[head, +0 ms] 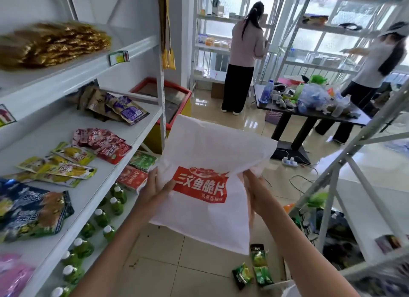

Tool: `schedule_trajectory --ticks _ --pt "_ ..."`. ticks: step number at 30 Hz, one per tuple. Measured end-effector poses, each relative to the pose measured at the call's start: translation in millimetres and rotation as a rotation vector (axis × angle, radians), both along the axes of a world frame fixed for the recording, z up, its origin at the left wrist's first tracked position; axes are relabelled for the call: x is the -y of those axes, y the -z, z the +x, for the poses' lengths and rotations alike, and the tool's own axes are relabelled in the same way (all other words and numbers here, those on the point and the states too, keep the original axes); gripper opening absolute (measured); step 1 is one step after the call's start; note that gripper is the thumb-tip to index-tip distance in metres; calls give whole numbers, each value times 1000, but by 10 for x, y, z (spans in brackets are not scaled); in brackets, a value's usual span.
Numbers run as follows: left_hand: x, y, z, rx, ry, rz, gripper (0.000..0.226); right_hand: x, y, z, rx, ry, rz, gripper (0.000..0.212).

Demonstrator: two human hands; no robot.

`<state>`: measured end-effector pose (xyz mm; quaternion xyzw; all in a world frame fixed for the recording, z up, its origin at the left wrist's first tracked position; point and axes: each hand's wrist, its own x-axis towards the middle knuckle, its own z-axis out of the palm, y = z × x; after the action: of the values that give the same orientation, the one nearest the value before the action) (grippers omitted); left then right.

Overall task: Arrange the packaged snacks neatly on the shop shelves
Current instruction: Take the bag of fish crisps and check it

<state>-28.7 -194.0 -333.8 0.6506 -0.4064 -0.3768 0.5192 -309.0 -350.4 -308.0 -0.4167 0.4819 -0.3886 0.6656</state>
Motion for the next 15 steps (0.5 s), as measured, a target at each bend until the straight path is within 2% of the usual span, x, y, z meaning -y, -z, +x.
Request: schedule_trajectory --ticks 3,9,10,13,15 --pt "23 -146 1 131 -75 -53 63 123 16 -23 45 -37 -13 76" --pt "20 -406 -245 260 -204 -119 61 279 97 -135 119 -53 90 86" --pt "30 -410 -272 273 -223 -132 56 283 76 -159 94 -55 96 83" --pt "69 -407 -323 315 -261 -160 45 326 17 -240 -44 5 59 52" --pt "82 -419 -366 340 -271 -155 40 296 -22 -263 -104 127 9 55"
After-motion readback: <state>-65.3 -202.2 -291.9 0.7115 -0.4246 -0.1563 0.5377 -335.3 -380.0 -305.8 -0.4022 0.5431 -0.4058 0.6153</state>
